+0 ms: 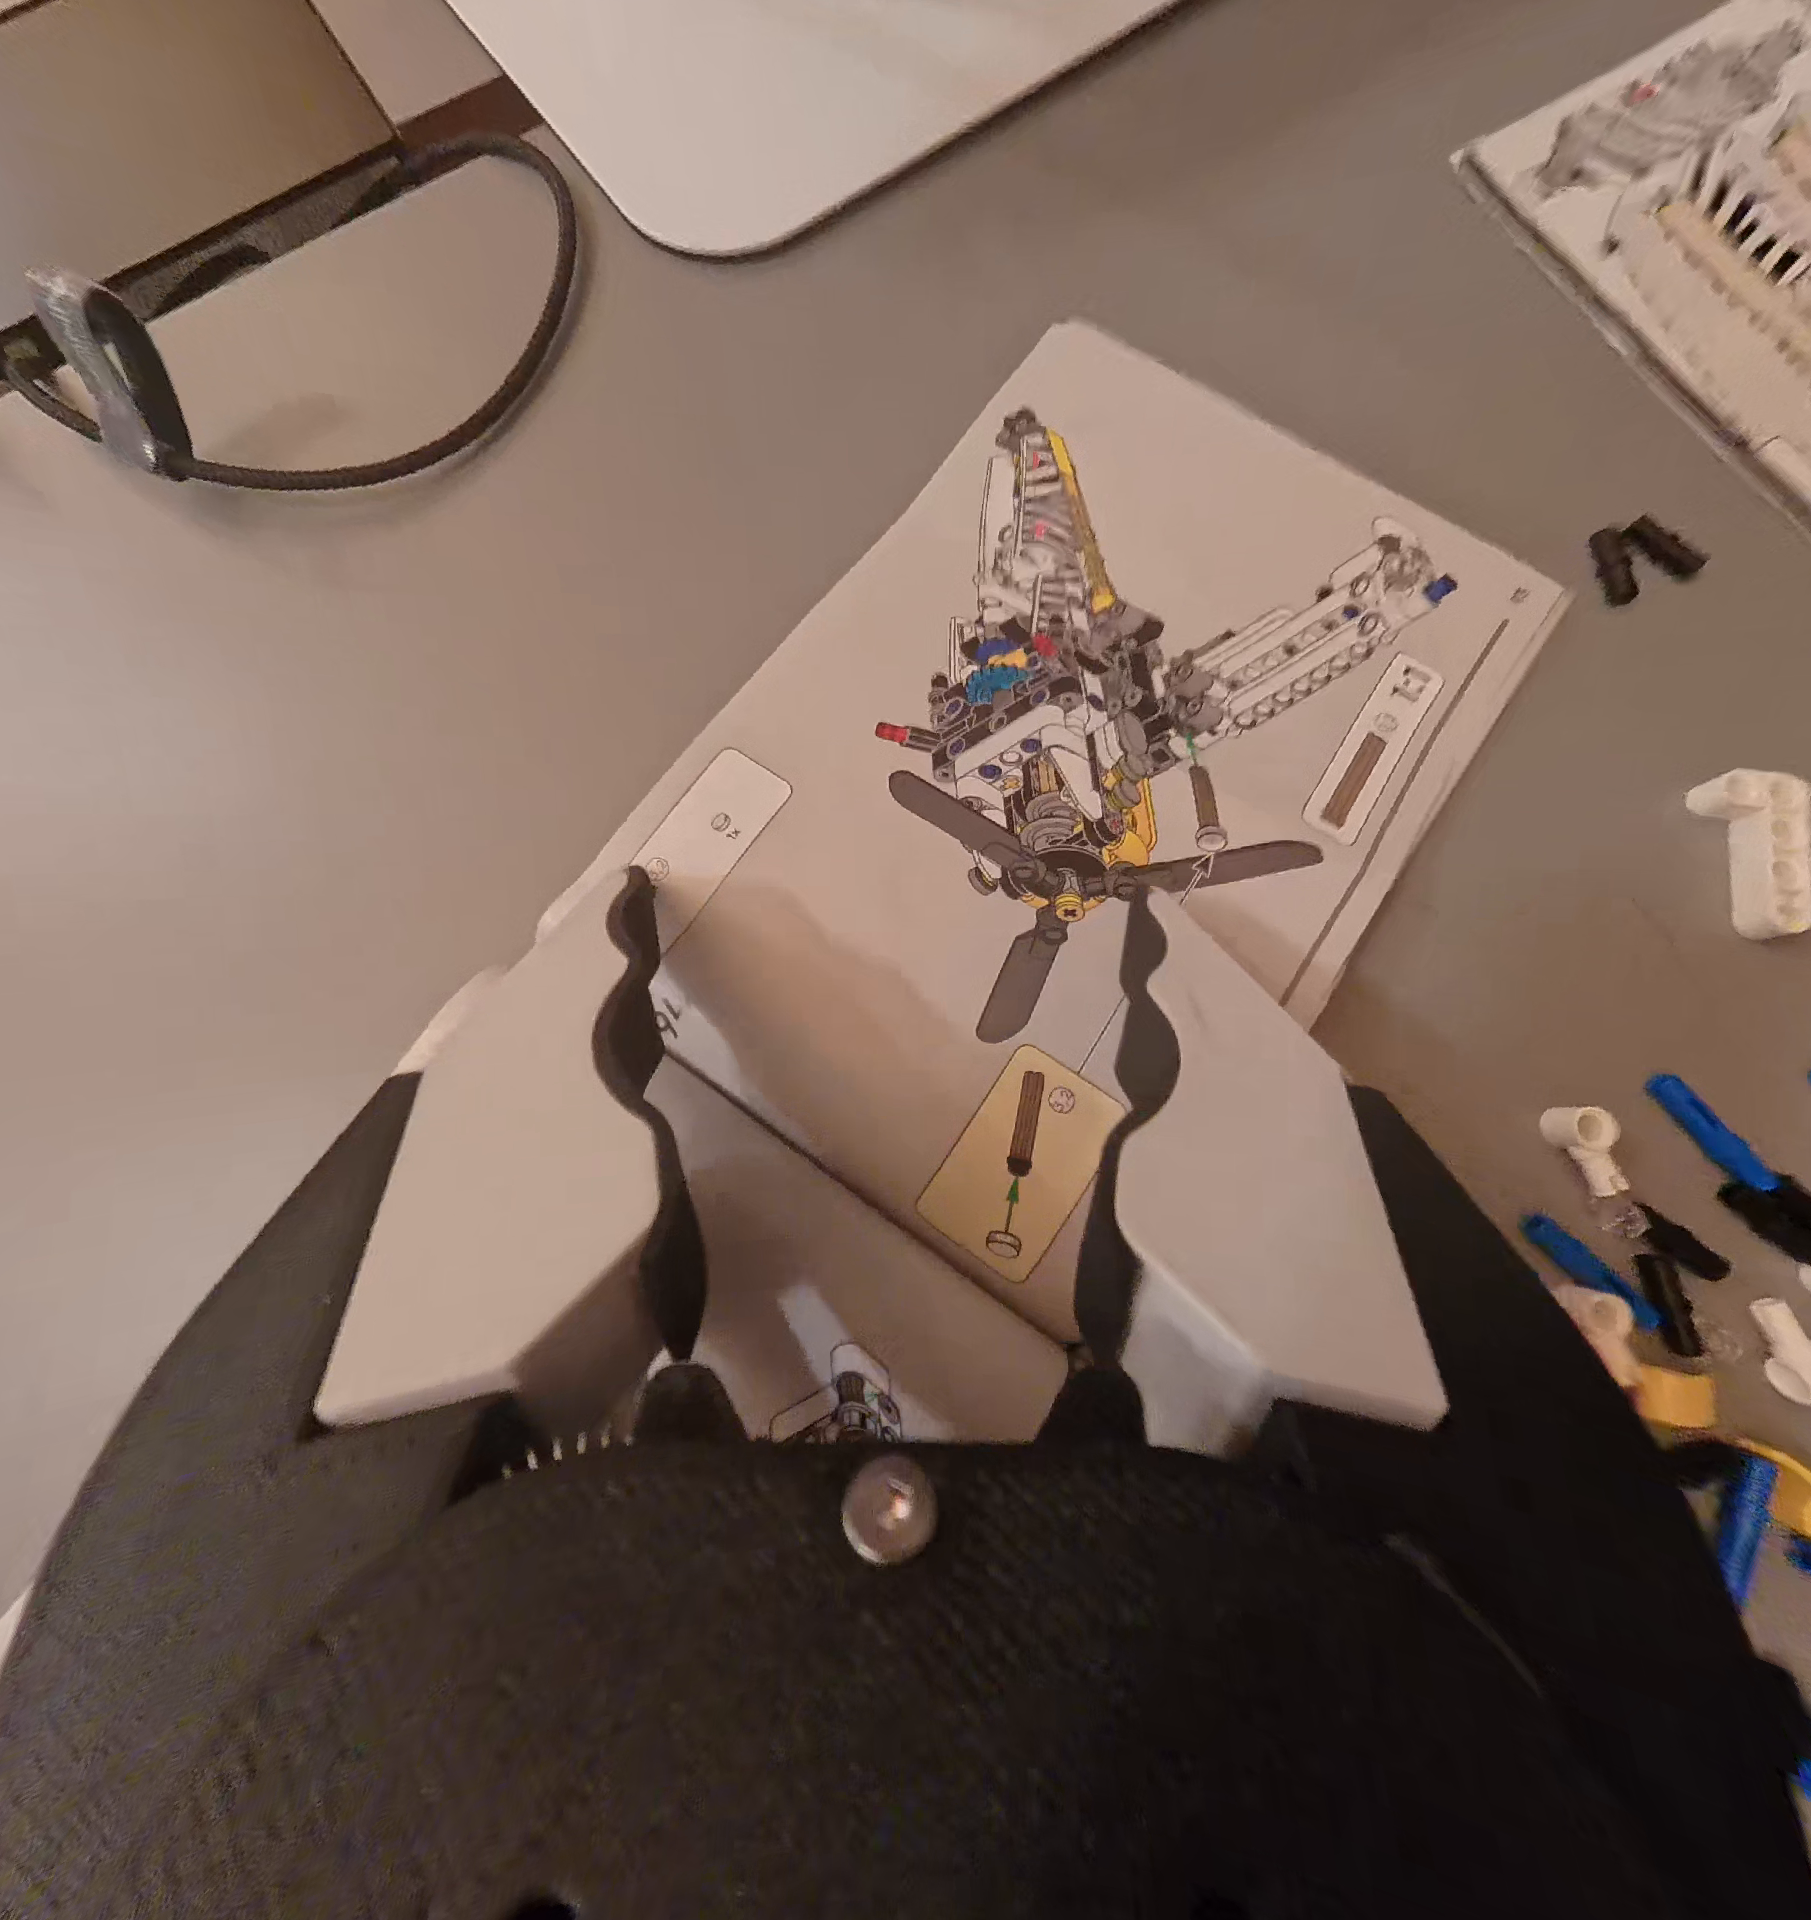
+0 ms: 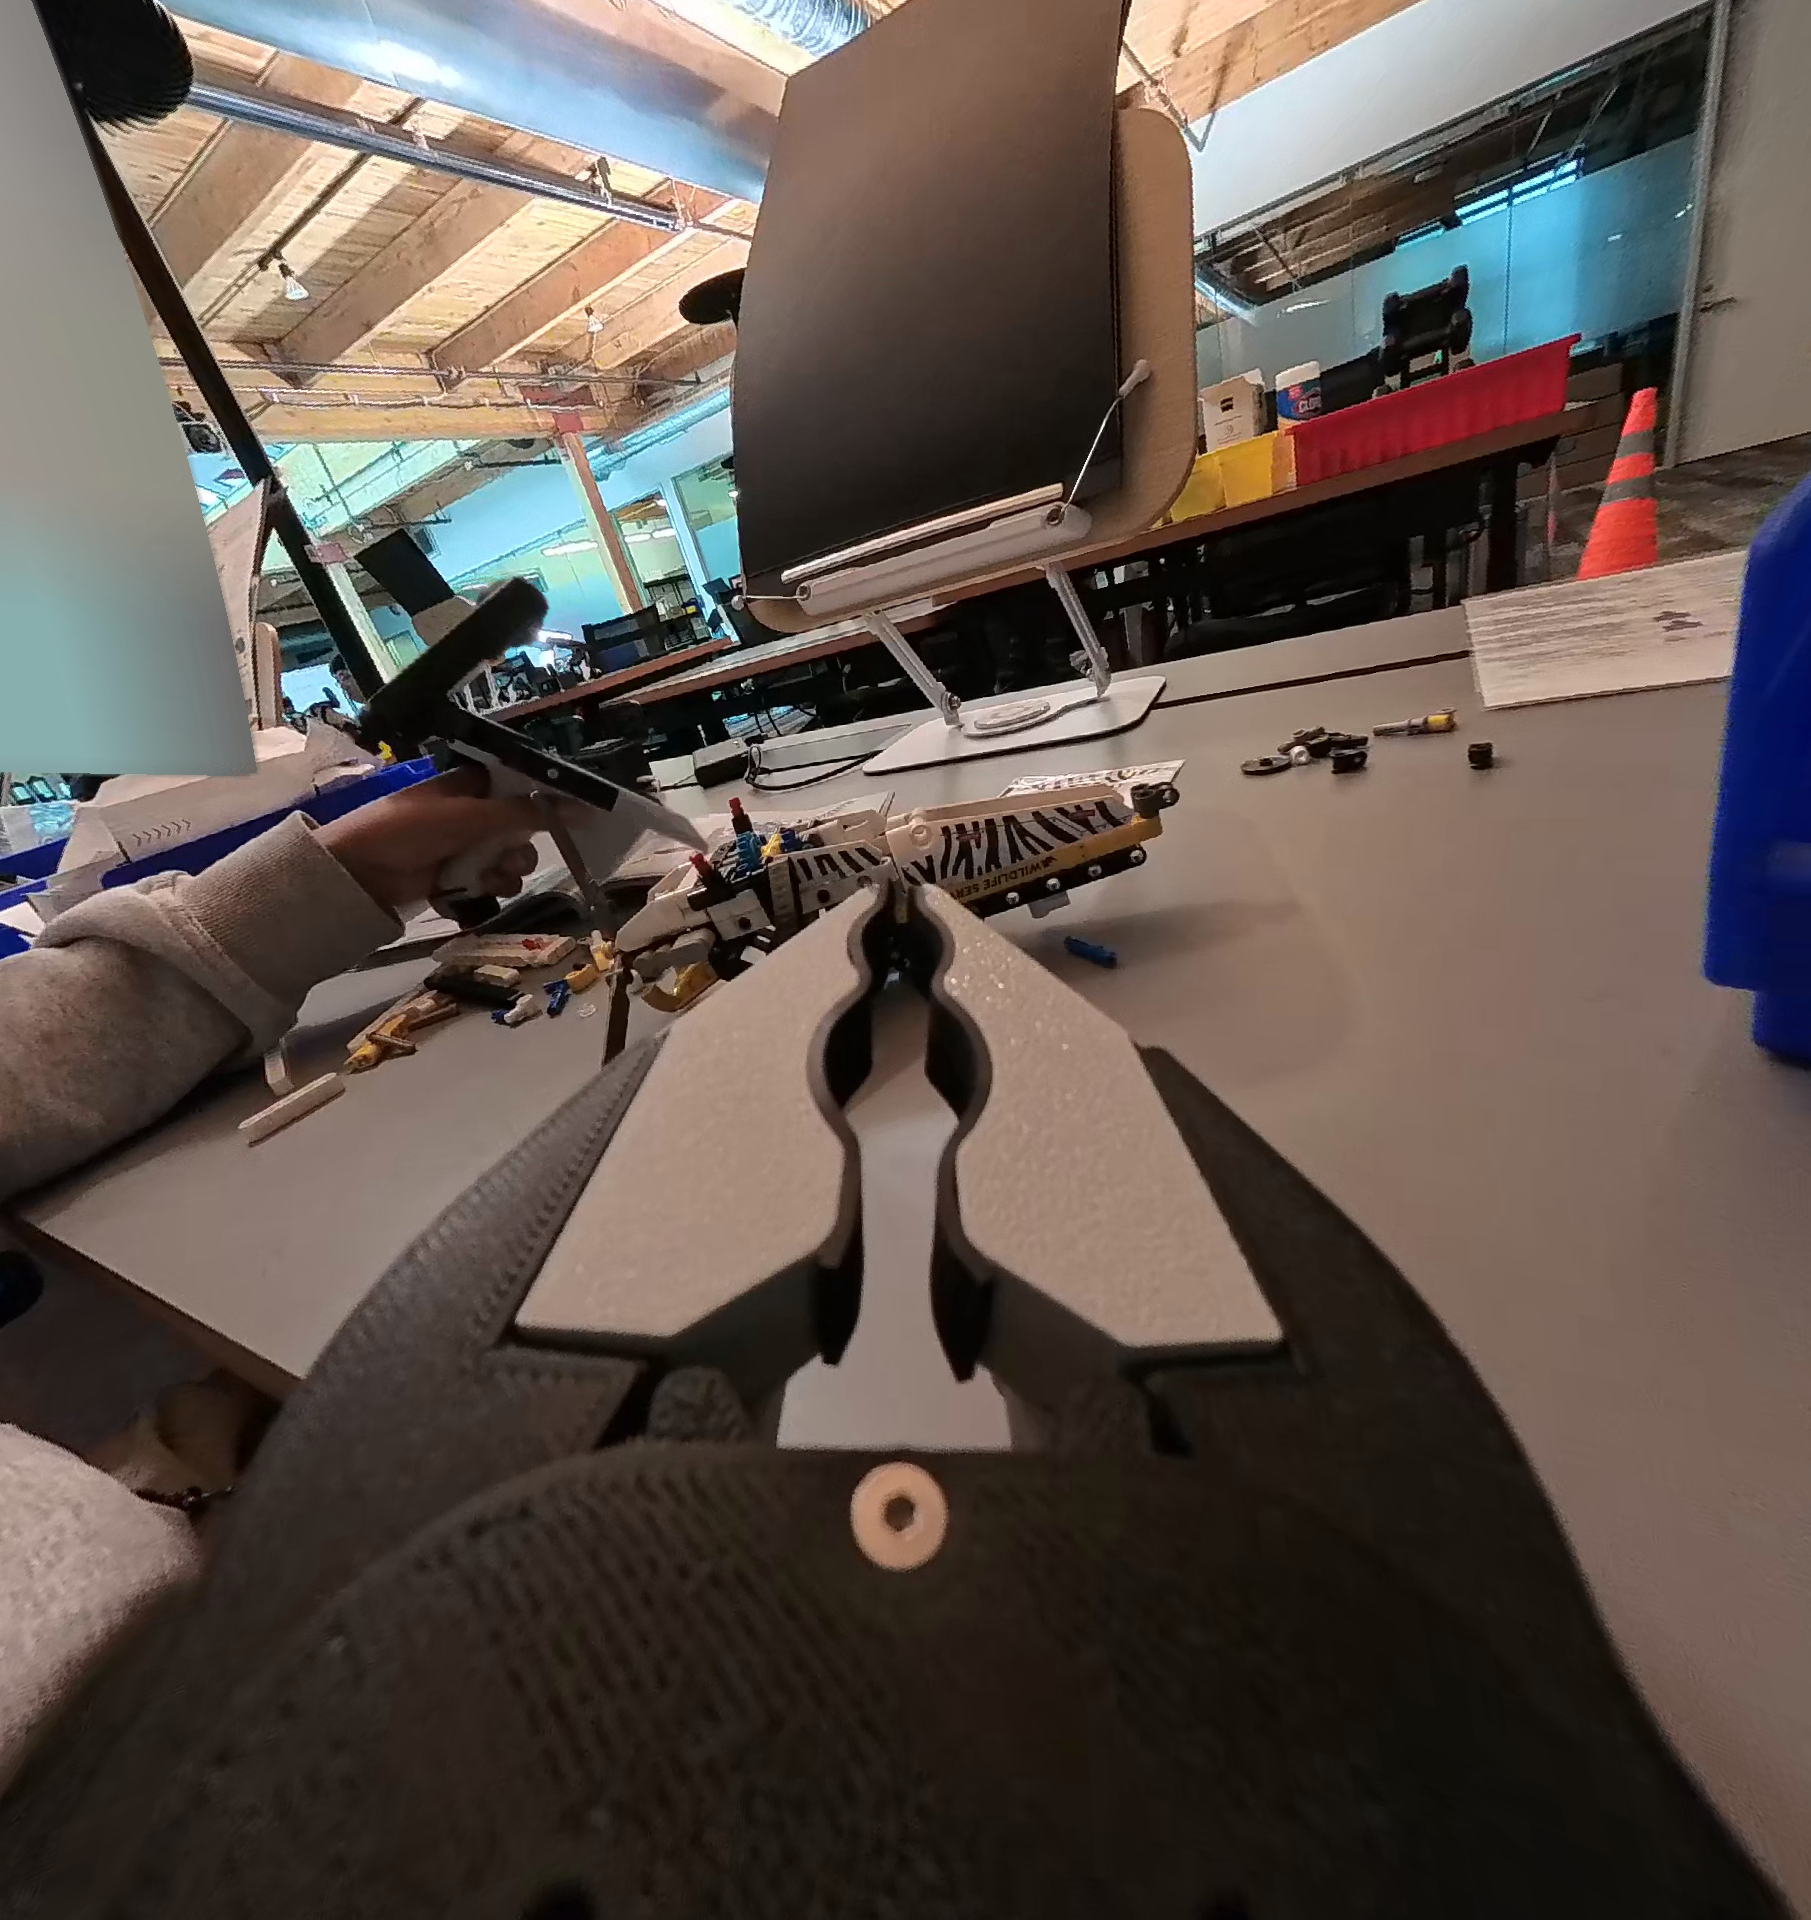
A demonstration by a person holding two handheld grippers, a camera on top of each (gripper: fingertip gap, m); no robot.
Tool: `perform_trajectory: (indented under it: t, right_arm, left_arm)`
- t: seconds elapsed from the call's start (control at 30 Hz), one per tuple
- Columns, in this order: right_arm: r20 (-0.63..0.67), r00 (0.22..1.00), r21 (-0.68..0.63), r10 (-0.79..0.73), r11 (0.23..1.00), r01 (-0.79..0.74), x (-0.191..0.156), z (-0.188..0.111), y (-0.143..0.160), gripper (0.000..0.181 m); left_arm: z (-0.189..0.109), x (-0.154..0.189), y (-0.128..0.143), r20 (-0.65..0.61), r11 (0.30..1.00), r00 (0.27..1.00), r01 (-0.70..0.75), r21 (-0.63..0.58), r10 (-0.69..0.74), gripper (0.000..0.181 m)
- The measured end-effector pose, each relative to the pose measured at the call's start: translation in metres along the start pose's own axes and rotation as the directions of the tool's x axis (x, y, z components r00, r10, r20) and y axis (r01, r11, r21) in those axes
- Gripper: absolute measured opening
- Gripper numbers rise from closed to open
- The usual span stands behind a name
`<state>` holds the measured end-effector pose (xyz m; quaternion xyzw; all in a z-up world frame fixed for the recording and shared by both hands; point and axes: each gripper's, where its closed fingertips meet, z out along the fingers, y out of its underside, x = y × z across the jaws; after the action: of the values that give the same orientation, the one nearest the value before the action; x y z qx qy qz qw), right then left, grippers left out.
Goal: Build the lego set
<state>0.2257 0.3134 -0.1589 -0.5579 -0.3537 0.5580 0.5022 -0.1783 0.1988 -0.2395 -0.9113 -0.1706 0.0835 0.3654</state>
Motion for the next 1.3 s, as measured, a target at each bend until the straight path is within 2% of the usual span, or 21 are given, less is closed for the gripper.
perform_trajectory:
  t: [0.17, 1.3]
  right_arm:
    - [0.001, 1.0, 0.0, -0.003, 1.0, 0.003, -0.0004, -0.0001, 0.0002, 0.0]
    - [0.002, 1.0, 0.001, -0.002, 1.0, 0.002, -0.0002, -0.0007, -0.0005, 0.0]
  left_arm:
    - [0.0034, -0.0003, 0.0051, 0.052, 0.997, 0.996, -0.067, -0.026, 0.068, 0.091]
    - [0.0033, 0.0043, 0.0071, 0.008, 0.994, 0.994, -0.107, -0.012, 0.107, 0.09]
